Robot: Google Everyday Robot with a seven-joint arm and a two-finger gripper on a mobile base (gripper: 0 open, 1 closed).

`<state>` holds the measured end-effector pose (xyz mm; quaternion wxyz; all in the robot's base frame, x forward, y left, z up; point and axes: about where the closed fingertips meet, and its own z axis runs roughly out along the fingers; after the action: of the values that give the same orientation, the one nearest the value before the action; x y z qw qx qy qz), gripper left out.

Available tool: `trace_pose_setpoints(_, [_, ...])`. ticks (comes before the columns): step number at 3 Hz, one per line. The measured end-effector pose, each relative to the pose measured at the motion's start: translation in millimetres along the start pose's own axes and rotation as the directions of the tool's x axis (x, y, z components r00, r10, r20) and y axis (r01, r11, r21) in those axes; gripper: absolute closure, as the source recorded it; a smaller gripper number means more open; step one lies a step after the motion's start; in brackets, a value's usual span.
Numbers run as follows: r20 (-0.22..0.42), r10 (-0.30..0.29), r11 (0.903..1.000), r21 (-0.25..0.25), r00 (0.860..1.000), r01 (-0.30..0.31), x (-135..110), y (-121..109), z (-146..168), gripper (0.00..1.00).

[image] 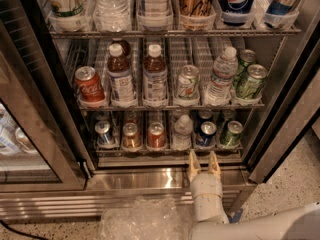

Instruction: Pick pepsi can from bottom shelf of fridge

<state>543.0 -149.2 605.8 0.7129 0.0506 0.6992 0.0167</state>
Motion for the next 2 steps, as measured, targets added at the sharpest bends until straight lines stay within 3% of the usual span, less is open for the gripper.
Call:
trace_pose_setpoints(1, [-0.004,0.013,0.9998,0.017,1.0,-0.013,4,-2,9,0.45])
trace_pose_setpoints(2, [-0.011,0.011,0.9999,0.003,1.0,-0.011,7,4,27,0.45])
